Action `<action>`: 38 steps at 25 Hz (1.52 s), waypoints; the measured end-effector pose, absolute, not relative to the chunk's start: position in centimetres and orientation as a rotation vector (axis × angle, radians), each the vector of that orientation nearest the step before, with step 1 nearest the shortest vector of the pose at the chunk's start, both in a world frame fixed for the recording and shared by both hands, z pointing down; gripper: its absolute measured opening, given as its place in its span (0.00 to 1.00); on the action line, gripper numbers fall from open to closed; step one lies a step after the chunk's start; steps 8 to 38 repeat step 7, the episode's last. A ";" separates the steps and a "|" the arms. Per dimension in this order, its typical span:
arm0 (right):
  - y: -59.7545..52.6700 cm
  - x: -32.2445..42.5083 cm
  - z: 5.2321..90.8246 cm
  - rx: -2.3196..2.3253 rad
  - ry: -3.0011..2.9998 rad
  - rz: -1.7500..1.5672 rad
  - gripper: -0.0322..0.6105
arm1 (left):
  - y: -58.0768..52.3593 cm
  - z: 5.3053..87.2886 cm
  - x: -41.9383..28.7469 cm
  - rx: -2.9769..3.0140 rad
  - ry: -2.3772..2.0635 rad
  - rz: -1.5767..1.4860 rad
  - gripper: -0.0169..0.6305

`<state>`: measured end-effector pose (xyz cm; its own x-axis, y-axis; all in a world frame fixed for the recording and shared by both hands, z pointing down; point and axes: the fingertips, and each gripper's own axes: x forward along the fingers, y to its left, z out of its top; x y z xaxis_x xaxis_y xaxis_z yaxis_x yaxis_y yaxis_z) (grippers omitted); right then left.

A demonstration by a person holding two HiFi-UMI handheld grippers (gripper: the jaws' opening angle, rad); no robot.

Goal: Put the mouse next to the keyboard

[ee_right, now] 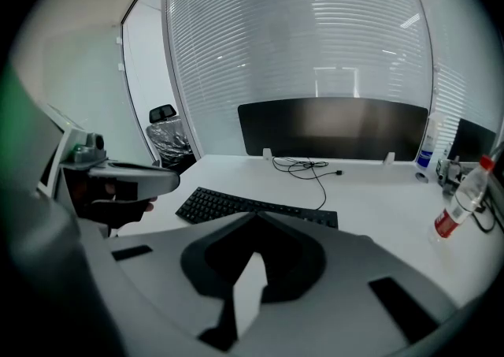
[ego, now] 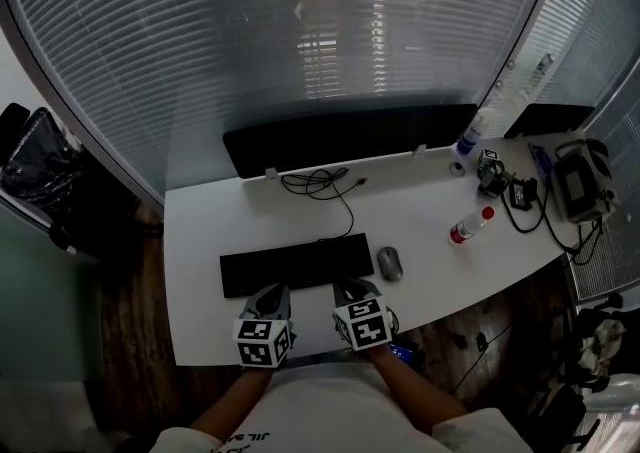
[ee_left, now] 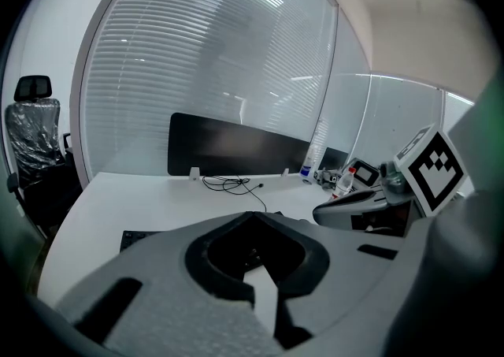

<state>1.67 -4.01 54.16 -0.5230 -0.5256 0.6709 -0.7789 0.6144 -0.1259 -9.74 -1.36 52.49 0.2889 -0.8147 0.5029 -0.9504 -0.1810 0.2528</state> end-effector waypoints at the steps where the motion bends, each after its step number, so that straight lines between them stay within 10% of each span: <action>1: -4.0 1.7 54.1 1.022 -2.247 0.560 0.06 | -1.3 52.5 -9.7 2.047 -1.573 0.347 0.03; 38: -3.8 2.1 54.2 1.028 -2.236 0.572 0.06 | -1.0 52.7 -9.4 2.047 -1.558 0.350 0.03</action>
